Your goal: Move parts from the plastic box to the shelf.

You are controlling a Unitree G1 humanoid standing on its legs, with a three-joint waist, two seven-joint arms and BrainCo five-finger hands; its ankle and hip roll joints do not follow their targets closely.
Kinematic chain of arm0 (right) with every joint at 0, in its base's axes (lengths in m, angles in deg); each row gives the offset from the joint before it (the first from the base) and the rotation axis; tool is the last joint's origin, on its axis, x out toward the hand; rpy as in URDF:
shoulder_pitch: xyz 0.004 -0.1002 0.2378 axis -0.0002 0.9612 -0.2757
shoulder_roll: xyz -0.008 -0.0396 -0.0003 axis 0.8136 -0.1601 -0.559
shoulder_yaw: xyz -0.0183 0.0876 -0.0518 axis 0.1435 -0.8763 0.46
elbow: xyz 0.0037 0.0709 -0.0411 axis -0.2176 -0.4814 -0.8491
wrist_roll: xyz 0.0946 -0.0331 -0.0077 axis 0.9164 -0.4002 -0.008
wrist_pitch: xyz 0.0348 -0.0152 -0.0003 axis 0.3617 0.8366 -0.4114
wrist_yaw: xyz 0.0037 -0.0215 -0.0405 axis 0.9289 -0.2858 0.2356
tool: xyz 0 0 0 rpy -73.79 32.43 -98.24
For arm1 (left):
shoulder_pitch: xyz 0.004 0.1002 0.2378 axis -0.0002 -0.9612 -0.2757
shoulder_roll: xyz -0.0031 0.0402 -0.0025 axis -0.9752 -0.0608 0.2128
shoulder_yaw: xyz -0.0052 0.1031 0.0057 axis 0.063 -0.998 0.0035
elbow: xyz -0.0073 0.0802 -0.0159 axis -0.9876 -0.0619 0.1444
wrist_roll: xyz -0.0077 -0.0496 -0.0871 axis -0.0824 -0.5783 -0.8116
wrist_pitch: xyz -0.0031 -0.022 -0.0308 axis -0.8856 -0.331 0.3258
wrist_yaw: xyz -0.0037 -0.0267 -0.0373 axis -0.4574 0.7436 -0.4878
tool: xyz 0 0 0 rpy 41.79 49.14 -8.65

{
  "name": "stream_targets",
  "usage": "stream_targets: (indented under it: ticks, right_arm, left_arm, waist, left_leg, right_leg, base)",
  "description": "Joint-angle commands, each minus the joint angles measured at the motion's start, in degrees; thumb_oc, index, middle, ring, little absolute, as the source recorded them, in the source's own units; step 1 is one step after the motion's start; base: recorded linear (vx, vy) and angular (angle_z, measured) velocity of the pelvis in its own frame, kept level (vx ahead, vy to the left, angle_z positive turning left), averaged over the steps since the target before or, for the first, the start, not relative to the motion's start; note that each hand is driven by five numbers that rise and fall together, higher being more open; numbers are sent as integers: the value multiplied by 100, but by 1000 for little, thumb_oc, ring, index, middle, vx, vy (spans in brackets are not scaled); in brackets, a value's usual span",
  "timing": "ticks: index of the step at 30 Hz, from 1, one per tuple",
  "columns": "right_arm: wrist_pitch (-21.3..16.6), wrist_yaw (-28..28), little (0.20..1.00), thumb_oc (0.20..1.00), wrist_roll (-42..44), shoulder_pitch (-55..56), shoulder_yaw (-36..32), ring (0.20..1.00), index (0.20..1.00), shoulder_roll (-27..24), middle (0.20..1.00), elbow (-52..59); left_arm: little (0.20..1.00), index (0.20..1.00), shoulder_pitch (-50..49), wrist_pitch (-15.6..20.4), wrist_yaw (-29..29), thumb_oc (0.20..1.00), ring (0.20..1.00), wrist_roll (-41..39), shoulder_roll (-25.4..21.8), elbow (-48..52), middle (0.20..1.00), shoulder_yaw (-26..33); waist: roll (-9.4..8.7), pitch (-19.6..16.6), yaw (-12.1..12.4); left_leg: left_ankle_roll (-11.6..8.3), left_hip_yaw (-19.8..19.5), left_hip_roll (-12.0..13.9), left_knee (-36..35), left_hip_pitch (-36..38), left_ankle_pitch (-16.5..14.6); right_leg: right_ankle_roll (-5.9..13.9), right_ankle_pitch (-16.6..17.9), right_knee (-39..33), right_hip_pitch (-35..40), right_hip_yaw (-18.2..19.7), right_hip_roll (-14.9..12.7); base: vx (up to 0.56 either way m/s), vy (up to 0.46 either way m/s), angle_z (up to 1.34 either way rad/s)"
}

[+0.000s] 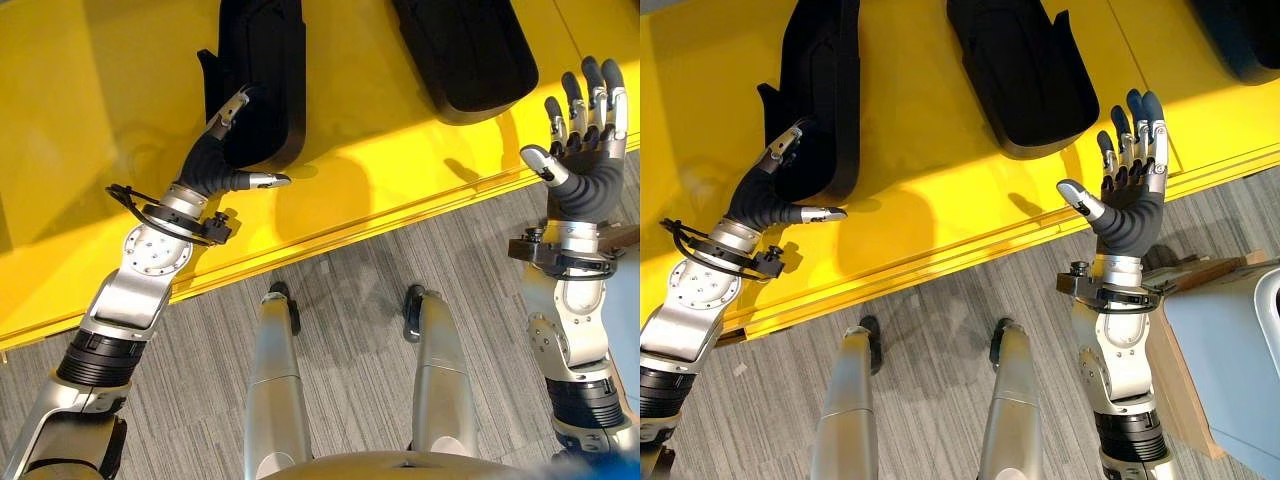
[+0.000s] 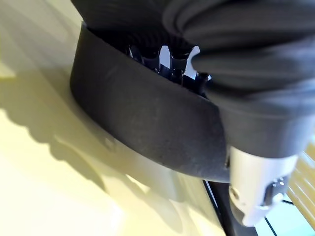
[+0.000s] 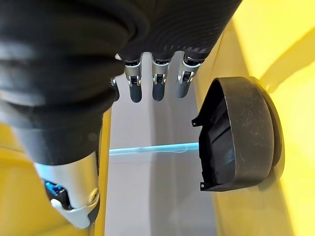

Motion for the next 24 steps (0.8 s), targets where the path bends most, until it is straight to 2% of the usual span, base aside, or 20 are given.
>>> stream_targets:
  ticks: [1,8,11,16,21,24]
  right_arm:
    - [-213,63,1000,1000,92,50,-239,1000,1000,13,1000,776]
    - [-249,78,1000,1000,75,119,-326,1000,1000,38,1000,806]
    - [-292,56,1000,1000,66,118,-308,1000,1000,21,1000,814]
    - [-338,-81,1000,1000,-48,95,-275,1000,1000,-9,1000,822]
    - [-354,-137,1000,1000,-77,86,-268,1000,1000,-25,1000,815]
    - [-365,-221,1000,1000,-108,46,-199,1000,1000,-20,1000,786]
  left_arm:
    - [1000,1000,-445,-196,116,1000,1000,-312,7,-307,1000,-82]
    - [1000,1000,-751,-12,-105,1000,1000,-715,247,-331,1000,176]
    - [1000,1000,-768,163,-267,1000,1000,-1165,469,-348,1000,144]
    - [1000,1000,-598,285,-445,1000,1000,-1661,810,-387,1000,-196]
    - [1000,1000,-483,271,-487,1000,1000,-1690,920,-465,1000,-355]
    - [1000,1000,-290,267,-583,1000,1000,-1833,1152,-641,1000,-589]
  waist:
    - [-3,-59,-12]
    - [14,-74,5]
    - [14,-81,-3]
    - [0,-94,-44]
    - [-16,-91,-52]
    - [-28,-90,-75]
  left_leg:
    - [68,-131,96,-96,-42,137]
    - [74,-119,84,-101,-70,150]
    - [81,-104,76,-100,-77,164]
    - [90,-101,76,-92,-89,168]
    - [90,-90,77,-97,-88,170]
    - [99,-89,78,-93,-86,178]
  right_leg:
    - [-225,173,-141,121,45,21]
    - [-227,171,-134,99,49,10]
    - [-234,184,-137,88,45,4]
    - [-234,197,-115,46,54,17]
    - [-234,187,-108,48,57,9]
    - [-230,183,-90,47,70,1]
  base:
    - [0,0,0]
    - [0,0,0]
    - [0,0,0]
    - [0,0,0]
    - [0,0,0]
    - [0,0,0]
